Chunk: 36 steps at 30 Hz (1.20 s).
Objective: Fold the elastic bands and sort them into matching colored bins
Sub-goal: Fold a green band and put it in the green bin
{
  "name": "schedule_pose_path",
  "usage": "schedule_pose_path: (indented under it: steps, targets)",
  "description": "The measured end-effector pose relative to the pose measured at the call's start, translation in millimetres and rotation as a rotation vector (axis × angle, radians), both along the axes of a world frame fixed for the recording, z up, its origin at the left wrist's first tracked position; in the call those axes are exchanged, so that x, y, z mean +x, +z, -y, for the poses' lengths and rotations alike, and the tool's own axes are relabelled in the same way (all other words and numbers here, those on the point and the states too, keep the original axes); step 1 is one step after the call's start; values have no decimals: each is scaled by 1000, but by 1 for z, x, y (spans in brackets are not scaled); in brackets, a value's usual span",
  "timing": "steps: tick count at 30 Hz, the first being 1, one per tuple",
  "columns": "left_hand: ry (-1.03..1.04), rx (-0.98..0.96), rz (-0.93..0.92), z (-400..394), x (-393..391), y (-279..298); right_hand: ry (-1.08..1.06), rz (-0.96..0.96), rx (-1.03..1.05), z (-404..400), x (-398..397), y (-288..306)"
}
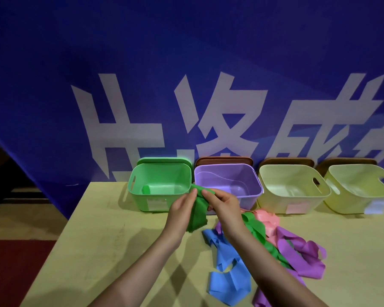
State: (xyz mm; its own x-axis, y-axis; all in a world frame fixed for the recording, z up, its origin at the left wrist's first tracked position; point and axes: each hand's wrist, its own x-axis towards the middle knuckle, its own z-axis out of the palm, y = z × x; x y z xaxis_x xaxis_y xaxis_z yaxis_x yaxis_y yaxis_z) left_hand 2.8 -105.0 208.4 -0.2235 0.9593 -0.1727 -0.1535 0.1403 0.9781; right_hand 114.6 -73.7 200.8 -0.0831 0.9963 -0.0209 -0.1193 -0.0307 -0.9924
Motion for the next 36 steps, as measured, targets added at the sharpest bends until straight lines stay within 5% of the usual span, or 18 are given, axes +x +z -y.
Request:
schedule_pose_path:
  steps: [8,14,16,19,24,28,36]
  targets:
    - [114,-3,-181,-13,2,-21,-113,66,-29,-7,-6,-15]
    - [104,16,-248,-16,0,-24,-104,-111,-230,-29,-11,-18]
    - [109,-8,-196,-16,-4,-23,-126,99,-22,-28,-12,-20]
    - [135,-45,-62,-15,-7,-17,-89,525,558,-22,-5,-23]
    - [155,-64,59,-11,-5,-6,153,701,885,-27,11,-16]
    - [80,-17,56,-11,-5,-2,325,578,659,-25,20,-5]
    - [-79,24,-147,-14,-13,-8,216,205,61,-20,14,4]
